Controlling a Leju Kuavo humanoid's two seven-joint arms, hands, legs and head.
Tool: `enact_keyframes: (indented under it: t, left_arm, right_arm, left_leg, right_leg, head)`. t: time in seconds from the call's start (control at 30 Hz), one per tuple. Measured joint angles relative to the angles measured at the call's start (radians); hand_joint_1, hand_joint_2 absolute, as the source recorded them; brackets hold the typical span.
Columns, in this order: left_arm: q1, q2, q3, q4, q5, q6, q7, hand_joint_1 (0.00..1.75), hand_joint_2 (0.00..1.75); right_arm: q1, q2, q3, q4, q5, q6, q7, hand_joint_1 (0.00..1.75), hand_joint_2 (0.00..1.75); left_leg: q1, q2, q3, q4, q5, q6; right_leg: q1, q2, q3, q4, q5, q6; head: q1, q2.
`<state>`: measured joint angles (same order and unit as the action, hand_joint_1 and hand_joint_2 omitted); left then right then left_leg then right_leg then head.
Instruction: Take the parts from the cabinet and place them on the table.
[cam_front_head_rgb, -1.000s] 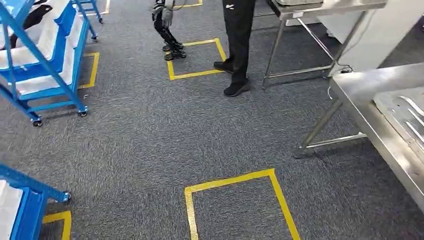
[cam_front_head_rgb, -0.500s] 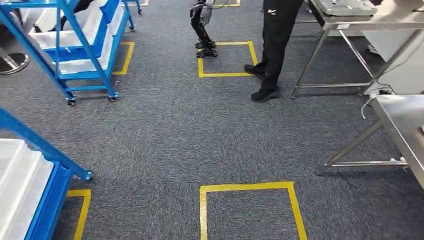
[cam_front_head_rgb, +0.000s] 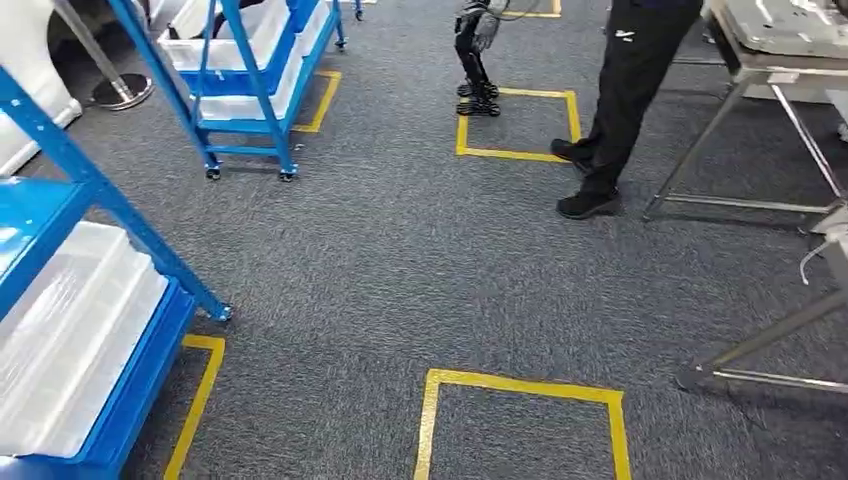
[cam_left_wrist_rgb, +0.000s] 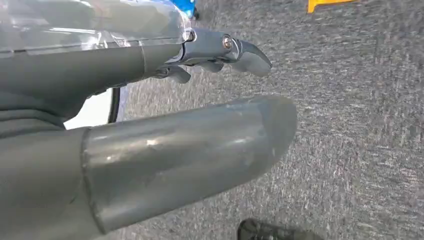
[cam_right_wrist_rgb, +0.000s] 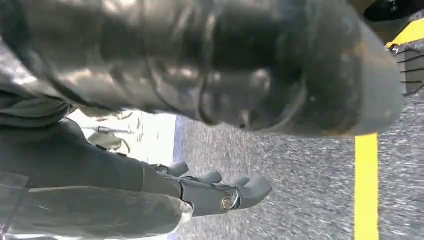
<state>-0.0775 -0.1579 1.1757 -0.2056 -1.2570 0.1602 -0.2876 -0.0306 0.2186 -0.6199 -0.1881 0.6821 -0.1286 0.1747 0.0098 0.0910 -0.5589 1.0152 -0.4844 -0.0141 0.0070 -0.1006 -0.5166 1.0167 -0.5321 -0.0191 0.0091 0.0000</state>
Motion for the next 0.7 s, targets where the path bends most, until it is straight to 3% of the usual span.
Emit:
enact_keyframes:
  t: [0.03, 0.13, 0.17, 0.2, 0.23, 0.27, 0.3, 0.33, 0.37, 0.43, 0.47, 0.5, 0.57, 0.63, 0.7]
  left_arm:
    - [0.001, 0.000, 0.000, 0.000, 0.000, 0.000, 0.000, 0.00, 0.00]
    - [0.005, 0.000, 0.000, 0.000, 0.001, 0.000, 0.000, 0.00, 0.00]
    - [0.005, 0.000, 0.000, 0.000, 0.001, 0.000, 0.000, 0.00, 0.00]
    - [0.003, 0.000, 0.000, 0.000, 0.001, -0.001, 0.000, 0.00, 0.00]
    - [0.001, 0.000, 0.000, 0.000, 0.001, -0.001, 0.000, 0.00, 0.00]
    - [-0.001, 0.000, 0.000, 0.000, 0.001, -0.001, 0.000, 0.00, 0.00]
    - [-0.001, 0.001, 0.000, 0.000, 0.001, -0.001, 0.000, 0.00, 0.00]
    - [0.000, 0.001, 0.000, 0.000, 0.001, -0.001, 0.000, 0.00, 0.00]
    - [0.002, 0.001, 0.000, 0.000, 0.001, -0.001, 0.000, 0.00, 0.00]
    - [0.003, 0.001, 0.001, 0.000, 0.001, -0.001, 0.000, 0.00, 0.00]
    - [0.003, 0.000, 0.001, 0.000, 0.001, -0.001, 0.000, 0.00, 0.00]
    - [0.000, -0.001, 0.001, 0.000, 0.001, -0.001, 0.000, 0.00, 0.00]
    - [0.000, -0.001, 0.001, 0.000, 0.001, -0.001, 0.000, 0.00, 0.00]
    - [0.007, -0.001, 0.001, 0.000, 0.001, -0.001, 0.000, 0.00, 0.00]
    - [0.006, -0.001, 0.001, 0.000, 0.004, -0.002, 0.001, 0.00, 0.00]
  right_arm:
    - [-0.001, 0.000, 0.000, 0.000, 0.000, 0.000, 0.000, 0.00, 0.00]
    - [-0.007, 0.000, 0.000, 0.000, 0.000, 0.000, 0.000, 0.00, 0.00]
    - [-0.007, 0.000, 0.000, 0.000, 0.000, 0.000, 0.000, 0.00, 0.00]
    - [-0.005, 0.000, 0.000, 0.000, 0.000, 0.000, 0.000, 0.00, 0.00]
    - [-0.003, 0.000, 0.000, 0.000, 0.000, 0.000, 0.000, 0.00, 0.00]
    - [-0.002, 0.000, 0.000, 0.000, 0.000, 0.000, 0.000, 0.00, 0.00]
    - [-0.001, 0.000, 0.000, 0.000, 0.000, 0.000, 0.000, 0.00, 0.00]
    - [-0.001, 0.000, 0.000, 0.000, 0.000, 0.000, 0.000, 0.00, 0.00]
    - [0.000, 0.000, 0.000, 0.000, 0.000, 0.000, 0.000, 0.00, 0.00]
    - [0.000, 0.000, 0.000, 0.000, 0.000, 0.000, 0.000, 0.00, 0.00]
    - [0.001, 0.000, 0.000, 0.000, 0.000, 0.000, 0.000, 0.00, 0.00]
    - [0.003, -0.002, 0.000, 0.000, 0.000, 0.000, 0.000, 0.00, 0.00]
    - [-0.002, -0.002, 0.001, 0.000, 0.000, 0.000, -0.002, 0.00, 0.00]
    - [-0.005, -0.002, 0.001, 0.000, 0.000, 0.001, -0.002, 0.00, 0.00]
    - [-0.002, -0.002, 0.001, 0.000, 0.003, 0.004, -0.001, 0.00, 0.00]
  left_leg:
    - [0.001, -0.021, -0.004, 0.002, 0.001, 0.010]
    - [0.000, -0.050, -0.005, -0.006, 0.007, 0.025]
    - [0.005, -0.060, -0.003, -0.011, 0.013, 0.034]
    - [0.005, -0.069, -0.005, -0.012, 0.015, 0.041]
    - [0.005, -0.081, -0.008, -0.012, 0.017, 0.045]
    - [0.003, -0.092, -0.010, -0.011, 0.018, 0.047]
    - [0.002, -0.106, -0.012, -0.010, 0.019, 0.048]
    - [0.001, -0.120, -0.013, -0.010, 0.019, 0.048]
    - [0.000, -0.136, -0.011, -0.009, 0.019, 0.047]
    - [0.001, -0.165, -0.009, -0.004, 0.018, 0.047]
    - [0.002, -0.178, -0.010, -0.001, 0.017, 0.044]
    - [-0.003, -0.187, -0.017, 0.004, 0.017, 0.037]
    - [0.004, -0.208, -0.027, 0.003, 0.024, 0.024]
    - [0.002, -0.234, -0.031, -0.005, 0.032, 0.008]
    - [-0.002, -0.142, -0.051, 0.044, -0.009, 0.009]
  right_leg:
    - [0.000, -0.008, 0.002, -0.002, 0.001, 0.003]
    - [-0.003, -0.033, 0.011, -0.003, -0.004, 0.014]
    - [-0.012, 0.014, 0.008, 0.015, -0.023, 0.022]
    - [-0.013, 0.061, -0.016, 0.068, -0.063, 0.023]
    - [-0.014, 0.083, -0.051, 0.141, -0.105, 0.024]
    - [-0.014, 0.093, -0.091, 0.226, -0.143, 0.025]
    - [-0.014, 0.095, -0.124, 0.290, -0.162, 0.026]
    - [-0.014, 0.096, -0.139, 0.315, -0.158, 0.025]
    - [-0.014, 0.097, -0.129, 0.286, -0.122, 0.023]
    - [-0.015, 0.113, -0.061, 0.133, -0.024, 0.016]
    - [-0.017, 0.154, -0.025, 0.046, 0.017, 0.012]
    - [-0.017, 0.202, -0.018, 0.024, 0.003, 0.010]
    - [-0.014, 0.185, -0.021, 0.020, 0.007, 0.009]
    - [-0.018, 0.160, -0.016, 0.007, 0.015, -0.003]
    - [-0.021, 0.131, -0.009, -0.008, 0.024, -0.020]
  head:
    - [0.003, 0.000]
    - [0.003, 0.000]
    - [0.003, 0.000]
    - [0.003, 0.000]
    - [0.003, 0.000]
    - [0.003, 0.000]
    - [0.003, 0.000]
    - [0.003, 0.000]
    - [0.003, 0.000]
    - [0.003, 0.000]
    - [0.003, 0.000]
    - [0.003, 0.000]
    - [0.003, 0.000]
    - [0.003, 0.000]
    - [0.000, 0.000]
